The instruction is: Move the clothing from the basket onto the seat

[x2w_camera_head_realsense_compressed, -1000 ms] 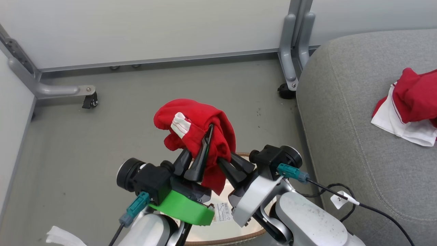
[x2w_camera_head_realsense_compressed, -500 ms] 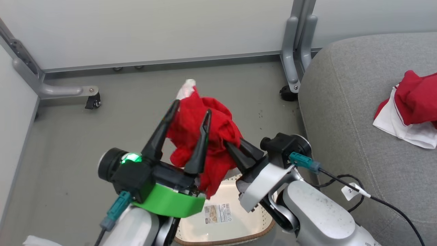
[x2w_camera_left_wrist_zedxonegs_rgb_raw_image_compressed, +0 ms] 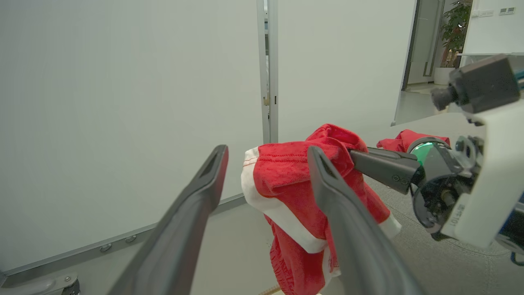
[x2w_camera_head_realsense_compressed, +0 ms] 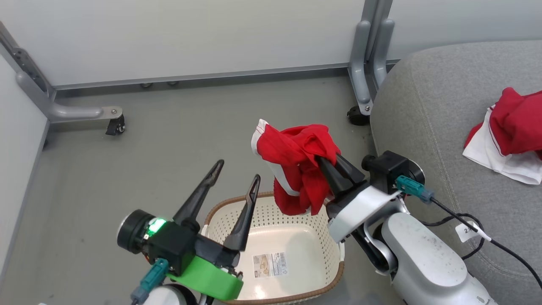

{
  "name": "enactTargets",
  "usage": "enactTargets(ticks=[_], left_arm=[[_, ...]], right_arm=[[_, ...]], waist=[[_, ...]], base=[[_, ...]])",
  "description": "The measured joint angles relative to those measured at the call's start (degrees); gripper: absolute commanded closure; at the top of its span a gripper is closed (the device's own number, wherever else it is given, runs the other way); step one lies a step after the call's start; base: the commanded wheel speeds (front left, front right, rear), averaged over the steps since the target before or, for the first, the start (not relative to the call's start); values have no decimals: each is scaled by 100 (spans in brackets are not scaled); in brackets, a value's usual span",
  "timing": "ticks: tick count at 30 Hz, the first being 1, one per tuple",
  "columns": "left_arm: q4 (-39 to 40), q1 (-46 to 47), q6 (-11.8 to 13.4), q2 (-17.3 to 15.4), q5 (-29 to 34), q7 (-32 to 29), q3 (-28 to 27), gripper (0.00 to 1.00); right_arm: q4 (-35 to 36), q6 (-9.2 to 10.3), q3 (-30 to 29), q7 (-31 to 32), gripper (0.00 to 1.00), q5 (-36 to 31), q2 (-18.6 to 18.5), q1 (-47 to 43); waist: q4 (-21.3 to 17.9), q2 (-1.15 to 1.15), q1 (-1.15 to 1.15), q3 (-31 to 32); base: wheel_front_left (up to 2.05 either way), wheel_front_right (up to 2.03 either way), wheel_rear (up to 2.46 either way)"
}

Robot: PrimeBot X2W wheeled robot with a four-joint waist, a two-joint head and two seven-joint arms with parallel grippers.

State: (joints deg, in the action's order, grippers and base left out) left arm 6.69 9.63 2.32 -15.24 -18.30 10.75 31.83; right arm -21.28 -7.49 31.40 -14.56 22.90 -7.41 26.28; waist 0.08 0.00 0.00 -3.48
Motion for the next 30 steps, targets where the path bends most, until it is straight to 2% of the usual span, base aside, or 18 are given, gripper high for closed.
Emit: enactTargets(ticks=[6,13,24,30], left_arm=[[-175,-229,-241,-67,-41,-290,388,0],[-347,-380,-381,-97,-127,-413,635,0],[-445,-363,-476,-146,-132,-423,749,0],[-423,-241,-485,-181,-116,-468,767,0]], right_arm=[[-56,0,-158,1,100,-67,-52,-177],[-49,0,-234,10,100,-88,-56,-323],[0,0,-249,16,100,-96,-8,-361],[-3,0,-327,1,100,-94,33,-337]], waist=[[-93,0,0,15],[-274,0,0,11],[-736,0,0,-128],[-1183,0,0,-256]], base=[[0,0,0],[0,0,0],[0,0,0],[0,0,0]])
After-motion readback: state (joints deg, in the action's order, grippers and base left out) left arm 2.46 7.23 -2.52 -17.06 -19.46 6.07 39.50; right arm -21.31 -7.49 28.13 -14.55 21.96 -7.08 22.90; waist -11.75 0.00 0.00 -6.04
